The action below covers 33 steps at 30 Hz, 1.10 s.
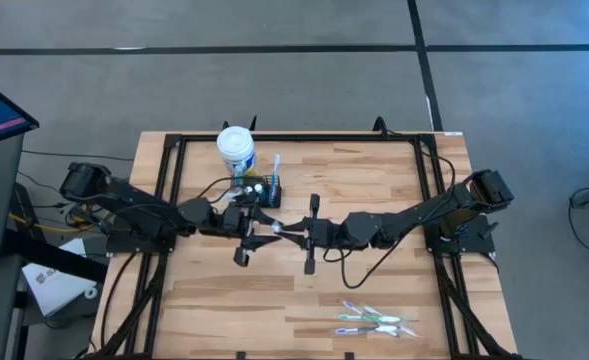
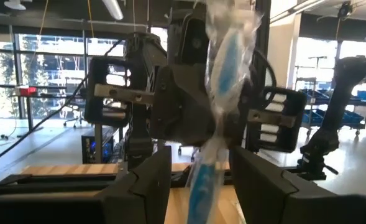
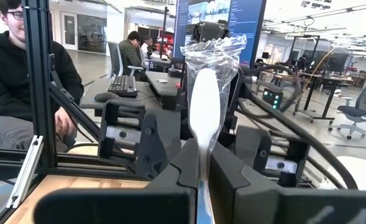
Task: Pick & Place toothbrushing station
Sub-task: Put the blue toothbrush into the wire organizer
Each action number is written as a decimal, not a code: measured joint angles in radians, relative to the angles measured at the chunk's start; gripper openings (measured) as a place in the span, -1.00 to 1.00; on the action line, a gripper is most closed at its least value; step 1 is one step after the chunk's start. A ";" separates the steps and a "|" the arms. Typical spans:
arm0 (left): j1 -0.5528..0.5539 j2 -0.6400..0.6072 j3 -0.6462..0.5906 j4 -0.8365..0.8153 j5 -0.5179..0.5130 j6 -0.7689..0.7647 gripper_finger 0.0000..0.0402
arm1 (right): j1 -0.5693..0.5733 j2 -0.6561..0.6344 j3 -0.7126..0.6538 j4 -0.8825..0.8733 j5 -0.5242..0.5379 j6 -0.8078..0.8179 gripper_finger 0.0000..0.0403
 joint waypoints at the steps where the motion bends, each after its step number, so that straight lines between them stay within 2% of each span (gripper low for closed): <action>1: 0.003 0.010 0.009 -0.004 0.000 0.001 -0.24 | 0.000 0.000 0.000 0.000 0.000 0.000 -0.97; 10: 0.010 0.022 0.021 -0.015 -0.017 0.000 -0.40 | 0.000 0.000 0.000 -0.001 0.000 0.000 -0.96; 19: 0.009 0.019 0.021 -0.041 -0.008 0.007 -0.90 | 0.000 0.001 0.000 -0.020 0.004 0.012 -0.95; 33: 0.012 0.020 0.021 -0.062 -0.088 0.002 -0.91 | -0.001 0.001 0.000 -0.061 0.012 -0.027 -0.54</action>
